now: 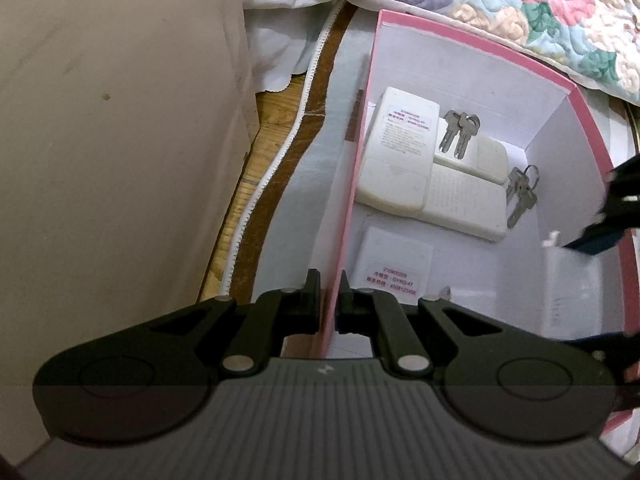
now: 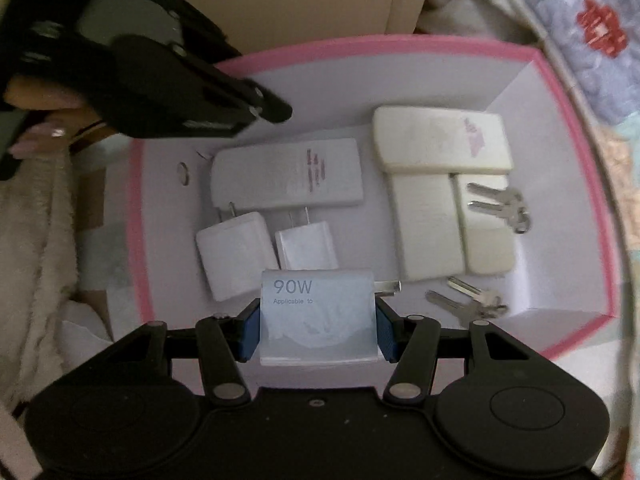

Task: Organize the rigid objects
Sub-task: 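Carry the white laptop charger into the pink box and release it, then move the right tool to the rug and grasp the white flat card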

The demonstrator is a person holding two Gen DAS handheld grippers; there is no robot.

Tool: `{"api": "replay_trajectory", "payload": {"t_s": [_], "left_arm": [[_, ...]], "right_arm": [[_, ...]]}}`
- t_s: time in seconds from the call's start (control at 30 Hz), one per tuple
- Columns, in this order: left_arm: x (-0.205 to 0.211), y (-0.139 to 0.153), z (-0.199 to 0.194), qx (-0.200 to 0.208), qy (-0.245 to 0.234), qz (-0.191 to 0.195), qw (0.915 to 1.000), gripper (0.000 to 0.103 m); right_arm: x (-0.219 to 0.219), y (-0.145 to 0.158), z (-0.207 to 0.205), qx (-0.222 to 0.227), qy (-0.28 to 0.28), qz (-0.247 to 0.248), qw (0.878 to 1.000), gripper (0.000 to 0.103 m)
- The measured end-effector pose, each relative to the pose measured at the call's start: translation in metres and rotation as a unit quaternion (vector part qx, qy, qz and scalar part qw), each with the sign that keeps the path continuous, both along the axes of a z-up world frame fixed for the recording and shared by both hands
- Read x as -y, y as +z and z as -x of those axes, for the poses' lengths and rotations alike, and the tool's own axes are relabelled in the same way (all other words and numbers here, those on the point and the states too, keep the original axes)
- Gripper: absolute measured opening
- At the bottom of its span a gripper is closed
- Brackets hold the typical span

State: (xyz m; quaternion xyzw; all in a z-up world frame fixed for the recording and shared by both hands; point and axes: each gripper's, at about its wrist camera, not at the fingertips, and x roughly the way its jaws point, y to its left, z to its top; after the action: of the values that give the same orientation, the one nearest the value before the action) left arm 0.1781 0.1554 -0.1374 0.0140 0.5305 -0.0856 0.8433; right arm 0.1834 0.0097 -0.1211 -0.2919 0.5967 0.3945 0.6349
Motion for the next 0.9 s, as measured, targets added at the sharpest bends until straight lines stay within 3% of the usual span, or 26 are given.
{"api": "replay_trajectory", "payload": {"t_s": [0.37, 0.5, 0.7, 0.9], "left_arm": [[0.0, -0.001, 0.001, -0.003, 0.002, 0.001, 1.0, 0.006], [-0.002, -0.002, 0.0, -0.005, 0.007, 0.006, 0.9999, 0.006], [-0.001, -0.002, 0.0, -0.005, 0.007, 0.004, 1.0, 0.006], [-0.001, -0.002, 0.0, -0.006, 0.007, 0.003, 1.0, 0.007]], "right_arm": [[-0.011, -0.037, 0.008, -0.06, 0.043, 0.037, 0.997, 0.061], [-0.012, -0.042, 0.012, -0.041, 0.043, 0.042, 0.997, 0.064], [0.006, -0.002, 0.008, -0.019, -0.024, -0.019, 0.999, 0.069], [0.028, 0.039, 0.02, 0.024, -0.106, -0.043, 0.993, 0.069]]}}
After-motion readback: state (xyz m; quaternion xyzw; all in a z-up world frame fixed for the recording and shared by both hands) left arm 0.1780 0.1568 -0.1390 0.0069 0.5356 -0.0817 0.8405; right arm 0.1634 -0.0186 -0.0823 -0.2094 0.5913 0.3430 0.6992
